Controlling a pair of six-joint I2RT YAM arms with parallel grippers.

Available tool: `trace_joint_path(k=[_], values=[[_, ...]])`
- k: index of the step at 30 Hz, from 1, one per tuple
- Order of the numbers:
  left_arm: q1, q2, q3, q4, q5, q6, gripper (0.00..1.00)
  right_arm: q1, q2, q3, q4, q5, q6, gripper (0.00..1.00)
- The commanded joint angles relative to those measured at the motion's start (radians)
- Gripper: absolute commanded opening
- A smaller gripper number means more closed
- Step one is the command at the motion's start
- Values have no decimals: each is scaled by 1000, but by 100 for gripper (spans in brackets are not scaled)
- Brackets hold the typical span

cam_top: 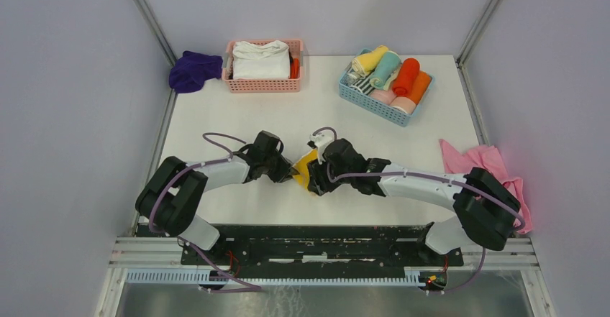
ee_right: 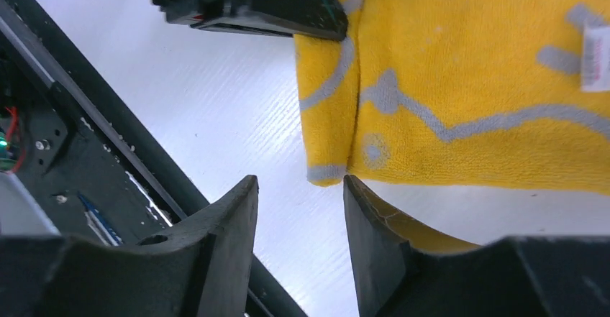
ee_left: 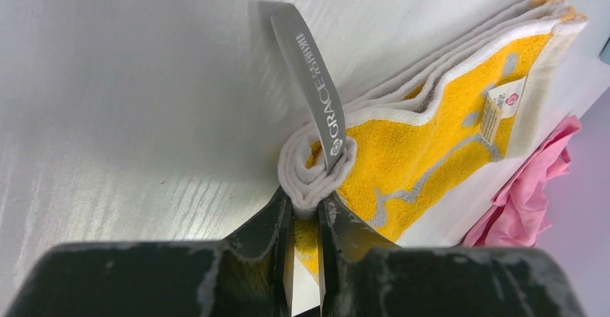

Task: Roll the towels
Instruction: Roll the towel at the center of the board.

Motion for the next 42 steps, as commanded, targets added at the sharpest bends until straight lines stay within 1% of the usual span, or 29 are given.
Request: trace_joint_path(k=[1,5,9,13,18,21,25,27,29,31,33,35,38,42], values=[[0,18,20,-157,-77,-47,16,92,-54,48,-42,260,-213,56],[-1,11,33,-183,-80,-74,17,191,-16,54,31,379,-302,58],[0,9,44,-204,-80,-87,18,290,64,86,63,526,-378,59],[-1,9,39,-204,-75,-99,18,356,157,101,113,644,-430,58],[-2,9,33,-203,-75,-100,19,383,244,125,130,751,-449,58],[-3,6,28,-203,-81,-99,19,384,274,130,116,762,-450,56],[-2,3,29,-202,-90,-92,22,382,310,127,80,760,-431,50],[-2,0,27,-203,-99,-88,24,381,322,123,58,747,-410,45],[-1,-1,26,-204,-105,-84,29,377,327,116,35,722,-384,38],[0,-7,20,-196,-113,-82,38,375,323,109,15,697,-365,29],[3,-31,12,-190,-128,-82,47,371,306,104,1,657,-352,16],[16,-61,4,-192,-145,-79,53,355,277,100,-10,571,-339,8],[62,-120,-23,-195,-147,-66,58,297,235,72,23,368,-299,4],[131,-232,-74,-206,-139,-30,64,199,216,27,141,102,-184,3]])
